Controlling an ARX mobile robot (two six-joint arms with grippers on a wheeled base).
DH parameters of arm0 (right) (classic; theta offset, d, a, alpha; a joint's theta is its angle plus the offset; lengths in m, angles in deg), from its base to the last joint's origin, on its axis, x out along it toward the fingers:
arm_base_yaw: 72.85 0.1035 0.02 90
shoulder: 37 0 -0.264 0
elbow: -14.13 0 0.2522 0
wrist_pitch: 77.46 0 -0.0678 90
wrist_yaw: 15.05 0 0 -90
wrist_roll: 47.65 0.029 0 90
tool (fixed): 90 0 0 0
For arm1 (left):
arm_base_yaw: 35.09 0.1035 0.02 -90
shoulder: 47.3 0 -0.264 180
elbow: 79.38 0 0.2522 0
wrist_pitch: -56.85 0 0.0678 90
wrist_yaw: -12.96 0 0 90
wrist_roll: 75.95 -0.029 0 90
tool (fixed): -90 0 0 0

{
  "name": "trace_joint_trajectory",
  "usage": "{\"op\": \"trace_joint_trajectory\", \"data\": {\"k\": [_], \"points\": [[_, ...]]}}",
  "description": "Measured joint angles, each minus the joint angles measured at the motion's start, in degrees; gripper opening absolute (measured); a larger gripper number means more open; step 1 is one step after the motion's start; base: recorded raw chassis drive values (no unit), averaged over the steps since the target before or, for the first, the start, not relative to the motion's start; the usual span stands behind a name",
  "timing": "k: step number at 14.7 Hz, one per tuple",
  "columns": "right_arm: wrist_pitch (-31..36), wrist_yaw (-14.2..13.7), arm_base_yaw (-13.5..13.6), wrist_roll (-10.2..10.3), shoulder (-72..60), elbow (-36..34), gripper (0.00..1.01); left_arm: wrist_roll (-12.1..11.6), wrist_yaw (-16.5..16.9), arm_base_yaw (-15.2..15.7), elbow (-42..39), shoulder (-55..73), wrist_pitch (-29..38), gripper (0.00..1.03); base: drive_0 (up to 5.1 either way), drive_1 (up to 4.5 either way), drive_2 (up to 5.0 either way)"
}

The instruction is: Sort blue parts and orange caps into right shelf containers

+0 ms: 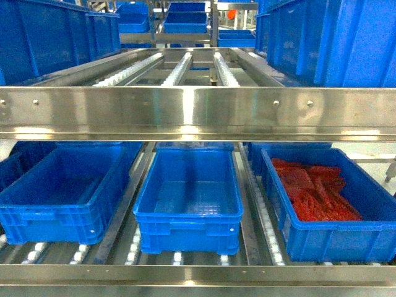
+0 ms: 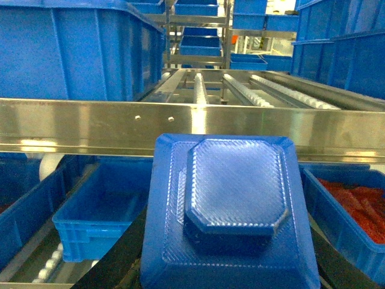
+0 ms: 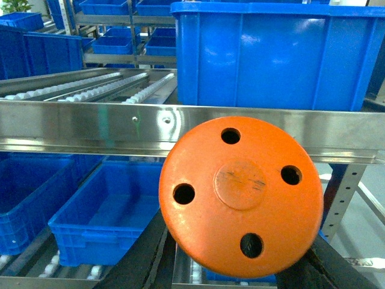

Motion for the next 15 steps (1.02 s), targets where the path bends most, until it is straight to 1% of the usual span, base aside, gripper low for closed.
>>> {"op": "trace_joint_trajectory", "data": {"k": [15], "points": [[-0.24, 0.0, 0.0, 0.0, 0.0, 0.0, 0.4, 0.0, -0.02, 0.0, 0.0, 0.0, -0.09, 0.43, -5.0, 2.41, 2.4]]}}
